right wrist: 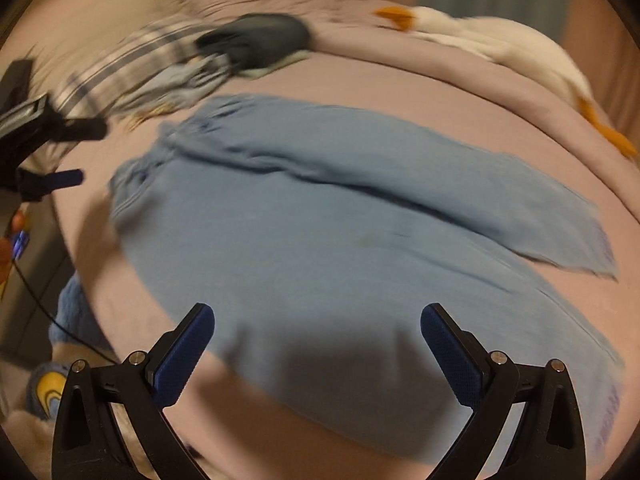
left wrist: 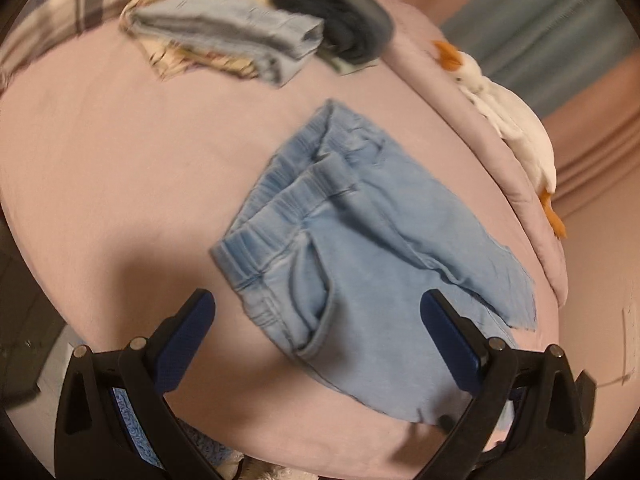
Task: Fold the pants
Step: 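Grasp the jeans waistband with the left gripper while the right tool hovers over the legs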
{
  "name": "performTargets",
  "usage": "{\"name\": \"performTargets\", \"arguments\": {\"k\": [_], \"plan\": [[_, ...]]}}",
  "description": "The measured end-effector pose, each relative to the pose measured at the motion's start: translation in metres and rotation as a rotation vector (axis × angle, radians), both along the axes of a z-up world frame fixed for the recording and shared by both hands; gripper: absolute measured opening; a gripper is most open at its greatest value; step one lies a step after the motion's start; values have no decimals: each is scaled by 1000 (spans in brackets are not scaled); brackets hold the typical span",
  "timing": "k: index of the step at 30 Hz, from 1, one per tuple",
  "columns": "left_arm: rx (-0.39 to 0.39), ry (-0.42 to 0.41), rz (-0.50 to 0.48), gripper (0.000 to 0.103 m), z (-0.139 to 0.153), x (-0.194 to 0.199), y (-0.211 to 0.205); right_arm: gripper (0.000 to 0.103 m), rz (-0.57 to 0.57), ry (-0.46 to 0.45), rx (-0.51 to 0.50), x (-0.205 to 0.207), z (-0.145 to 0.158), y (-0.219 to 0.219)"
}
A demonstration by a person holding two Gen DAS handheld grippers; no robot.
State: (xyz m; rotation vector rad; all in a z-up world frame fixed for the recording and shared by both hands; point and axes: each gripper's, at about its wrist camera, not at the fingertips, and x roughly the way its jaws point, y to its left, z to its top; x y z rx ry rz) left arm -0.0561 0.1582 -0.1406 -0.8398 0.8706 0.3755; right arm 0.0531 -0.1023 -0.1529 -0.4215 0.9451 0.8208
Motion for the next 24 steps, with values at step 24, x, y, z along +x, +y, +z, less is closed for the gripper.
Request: {"name": "performTargets", "arguments": {"k": [24], "plan": [[-1, -91, 0, 100, -38, 31, 32, 102, 113, -229, 53, -21, -28, 109]]}}
